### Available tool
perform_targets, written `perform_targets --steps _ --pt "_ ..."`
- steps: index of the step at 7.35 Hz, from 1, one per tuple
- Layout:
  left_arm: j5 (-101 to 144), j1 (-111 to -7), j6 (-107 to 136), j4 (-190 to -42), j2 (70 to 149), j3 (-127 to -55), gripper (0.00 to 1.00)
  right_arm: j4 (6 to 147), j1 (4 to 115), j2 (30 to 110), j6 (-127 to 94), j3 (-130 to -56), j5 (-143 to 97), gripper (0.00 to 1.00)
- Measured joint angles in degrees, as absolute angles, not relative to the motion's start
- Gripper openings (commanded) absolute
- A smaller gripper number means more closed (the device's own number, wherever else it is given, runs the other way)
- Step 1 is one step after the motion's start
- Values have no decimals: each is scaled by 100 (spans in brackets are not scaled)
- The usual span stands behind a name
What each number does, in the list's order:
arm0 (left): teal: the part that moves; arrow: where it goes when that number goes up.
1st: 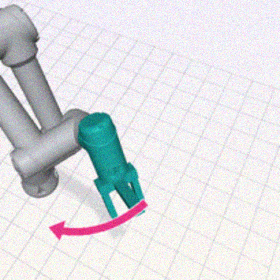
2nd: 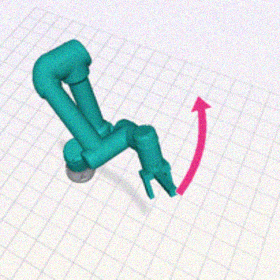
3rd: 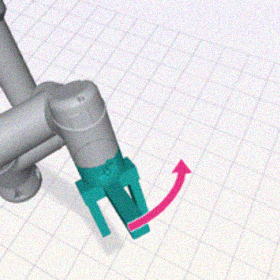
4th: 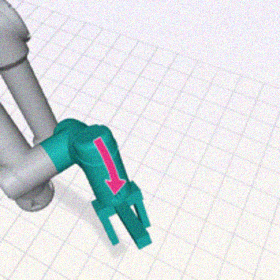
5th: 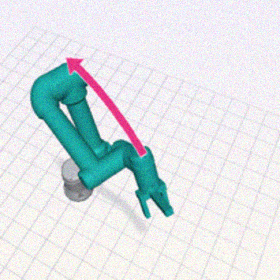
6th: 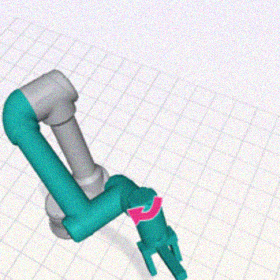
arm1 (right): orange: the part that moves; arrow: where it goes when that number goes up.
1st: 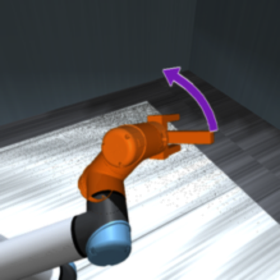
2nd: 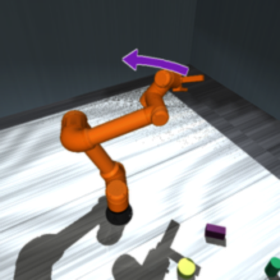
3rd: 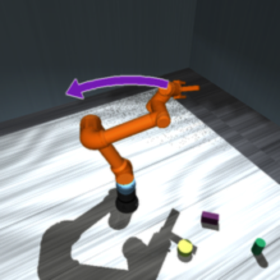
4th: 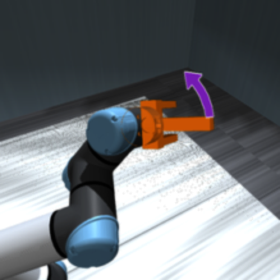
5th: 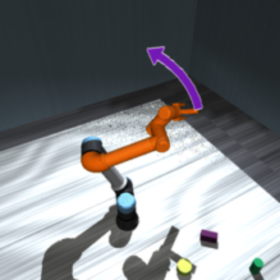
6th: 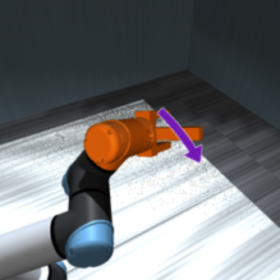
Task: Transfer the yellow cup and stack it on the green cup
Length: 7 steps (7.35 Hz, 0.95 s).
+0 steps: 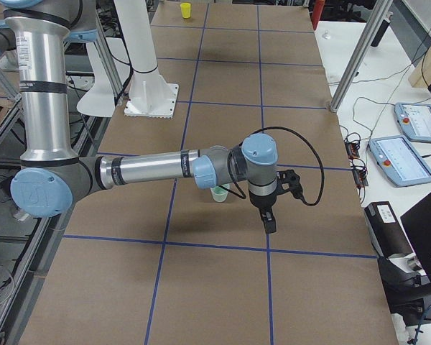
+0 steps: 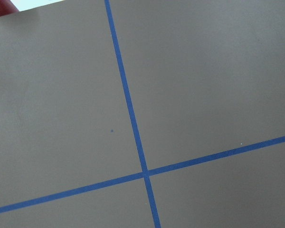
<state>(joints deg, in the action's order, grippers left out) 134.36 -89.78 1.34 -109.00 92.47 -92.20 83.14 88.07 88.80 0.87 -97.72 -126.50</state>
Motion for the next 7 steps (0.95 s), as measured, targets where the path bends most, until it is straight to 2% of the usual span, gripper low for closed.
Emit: perform_targets --steps 4,7 --pt "13420 -8978 560 -11464 9252 -9439 100 8310 8807 8919 12 -9569 -12643 100" --pt "12637 -8982 2215 -11615 8830 -9594 100 8308 8811 9063 211 -9230 -12725 100"
